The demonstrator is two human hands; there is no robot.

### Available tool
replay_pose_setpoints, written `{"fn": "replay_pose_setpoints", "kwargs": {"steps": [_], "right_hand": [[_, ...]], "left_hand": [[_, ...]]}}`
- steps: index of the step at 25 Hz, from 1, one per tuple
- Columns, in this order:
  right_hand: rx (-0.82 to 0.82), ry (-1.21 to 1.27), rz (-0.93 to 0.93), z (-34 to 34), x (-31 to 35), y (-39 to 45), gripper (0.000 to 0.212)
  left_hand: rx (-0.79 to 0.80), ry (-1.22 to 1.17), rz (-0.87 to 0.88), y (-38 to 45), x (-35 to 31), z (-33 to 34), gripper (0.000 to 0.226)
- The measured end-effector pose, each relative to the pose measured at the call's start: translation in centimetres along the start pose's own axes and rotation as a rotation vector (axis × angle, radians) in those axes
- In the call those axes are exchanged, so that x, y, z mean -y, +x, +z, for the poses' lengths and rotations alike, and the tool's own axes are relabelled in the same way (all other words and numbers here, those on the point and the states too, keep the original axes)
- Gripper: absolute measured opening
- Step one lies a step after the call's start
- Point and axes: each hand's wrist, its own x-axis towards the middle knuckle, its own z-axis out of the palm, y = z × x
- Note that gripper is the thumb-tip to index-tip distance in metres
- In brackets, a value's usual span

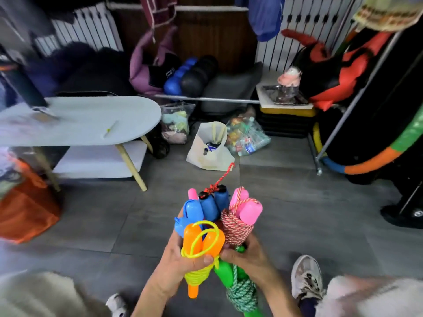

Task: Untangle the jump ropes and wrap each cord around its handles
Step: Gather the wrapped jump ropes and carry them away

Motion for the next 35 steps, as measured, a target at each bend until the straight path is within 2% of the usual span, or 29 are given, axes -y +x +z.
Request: {"fn": "replay_pose_setpoints", "kwargs": {"steps": [2,5,9,11,14,17,19,21,25,28,32,35], "right_hand": [[0.026,0.0,0.047,0.5,-1.0,0.6,0.06],[0.054,0.014,0.119,0.5,-2.9,3.5,0.061],[0.073,-0.02,0.187,1.2,-5.7,10.3,0.066],[0.074,-0.03,0.226,1.6,-6.3,13.9,0.066],[0.111,-0.03,0.302,2.7,-4.4,17.6,0.083],[0.206,-0.07,0.369,5.7,1.7,19.9,0.083],[0.27,-0.08,0.412,8.8,7.3,20.5,0.079],[0.341,-0.106,0.421,12.8,13.4,20.6,0.079],[0.507,-0.206,0.453,23.0,24.7,20.1,0.08],[0.579,-0.256,0.459,32.2,32.1,18.9,0.083],[0.628,-0.293,0.405,43.4,38.5,17.5,0.079],[0.678,-0.338,0.376,51.5,41.6,16.6,0.077]], "left_hand": [[-0.026,0.016,-0.013,0.2,1.0,-1.3,0.109],[-0.069,0.049,-0.06,2.2,2.8,-3.2,0.105],[-0.156,-0.01,-0.133,7.8,4.4,-7.3,0.083],[-0.157,-0.016,-0.16,10.7,3.7,-9.0,0.083],[-0.22,-0.083,-0.2,12.4,1.0,-10.2,0.085],[-0.34,-0.165,-0.202,11.7,-4.8,-11.4,0.084],[-0.354,-0.245,-0.231,9.6,-10.2,-12.2,0.079],[-0.439,-0.339,-0.247,6.8,-16.2,-13.3,0.08],[-0.525,-0.504,-0.178,-0.1,-29.3,-16.0,0.056],[-0.605,-0.53,-0.133,-6.3,-38.0,-20.1,0.07],[-0.638,-0.51,-0.083,-13.4,-45.8,-26.5,0.065],[-0.734,-0.449,-0.05,-18.1,-49.9,-31.4,0.084]]}}
